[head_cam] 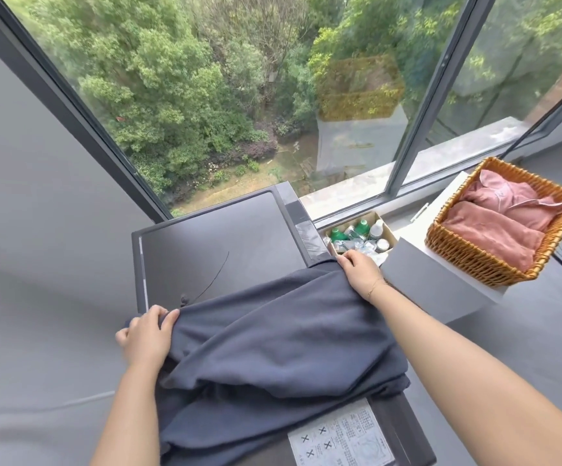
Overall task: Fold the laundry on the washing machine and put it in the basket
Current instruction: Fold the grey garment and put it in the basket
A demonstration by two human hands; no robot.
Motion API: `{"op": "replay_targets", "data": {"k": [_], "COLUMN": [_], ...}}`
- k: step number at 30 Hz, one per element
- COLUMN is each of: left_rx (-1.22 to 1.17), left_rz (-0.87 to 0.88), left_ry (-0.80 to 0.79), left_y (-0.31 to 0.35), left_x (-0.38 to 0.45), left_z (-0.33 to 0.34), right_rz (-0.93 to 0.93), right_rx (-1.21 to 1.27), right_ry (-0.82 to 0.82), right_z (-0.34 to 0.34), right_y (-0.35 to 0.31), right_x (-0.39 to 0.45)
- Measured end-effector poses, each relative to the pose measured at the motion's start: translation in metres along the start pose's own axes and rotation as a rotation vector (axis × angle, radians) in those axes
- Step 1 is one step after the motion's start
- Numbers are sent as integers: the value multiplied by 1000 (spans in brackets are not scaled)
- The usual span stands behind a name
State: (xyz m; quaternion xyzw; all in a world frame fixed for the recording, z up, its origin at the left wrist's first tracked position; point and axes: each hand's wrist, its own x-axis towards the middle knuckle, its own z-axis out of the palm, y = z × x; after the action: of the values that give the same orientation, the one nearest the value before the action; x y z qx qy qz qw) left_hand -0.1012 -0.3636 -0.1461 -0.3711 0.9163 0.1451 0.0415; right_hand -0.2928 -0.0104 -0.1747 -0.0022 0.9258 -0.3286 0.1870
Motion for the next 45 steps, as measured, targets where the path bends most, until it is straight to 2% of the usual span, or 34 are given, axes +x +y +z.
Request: {"op": "replay_targets", "data": {"k": [5,12,15,17,19,21,24,26,29,33,35,38,40,45], "left_rx": [20,194,59,-22,-114,-133,-2,96,133,-71,-196,-107,-24,-165], "left_rz": [-29,-102,-43,149,362,477,464,505,521,611,565,487,554,736], "left_ry": [68,97,193,195,138,-2,-195,-136,-127,-173,-200,-268,-314,-455], "left_y": [-25,-7,34,77,122,157,173,165,166,199,219,244,251,235], "left_x": [1,0,-13,-29,-50,-69,-88,-90,-91,-99,-102,-101,-98,-95], "left_z": [-9,-9,-5,1,11,28,61,74,70,61,60,66,67,50], "right_rz": [-25,63,6,-30,-51,-43,-49,-74,-62,-65,39,249,297,330], "right_rx": [-329,-391,-191,91,248,295,232,129,154,305,468,637,653,682], "right_ry": [125,76,25,12,-11,-49,-119,-222,-322,-268,-232,-178,-148,-185], "right_z": [-1,-15,-13,-7,-1,2,-7,-16,-28,-31,-29,-30,-33,-36], "right_y": [12,0,-2,0,4,11,23,28,34,40,45,59,67,86], "right_x": [11,18,16,10,2,-2,1,5,12,20,21,24,24,25]}}
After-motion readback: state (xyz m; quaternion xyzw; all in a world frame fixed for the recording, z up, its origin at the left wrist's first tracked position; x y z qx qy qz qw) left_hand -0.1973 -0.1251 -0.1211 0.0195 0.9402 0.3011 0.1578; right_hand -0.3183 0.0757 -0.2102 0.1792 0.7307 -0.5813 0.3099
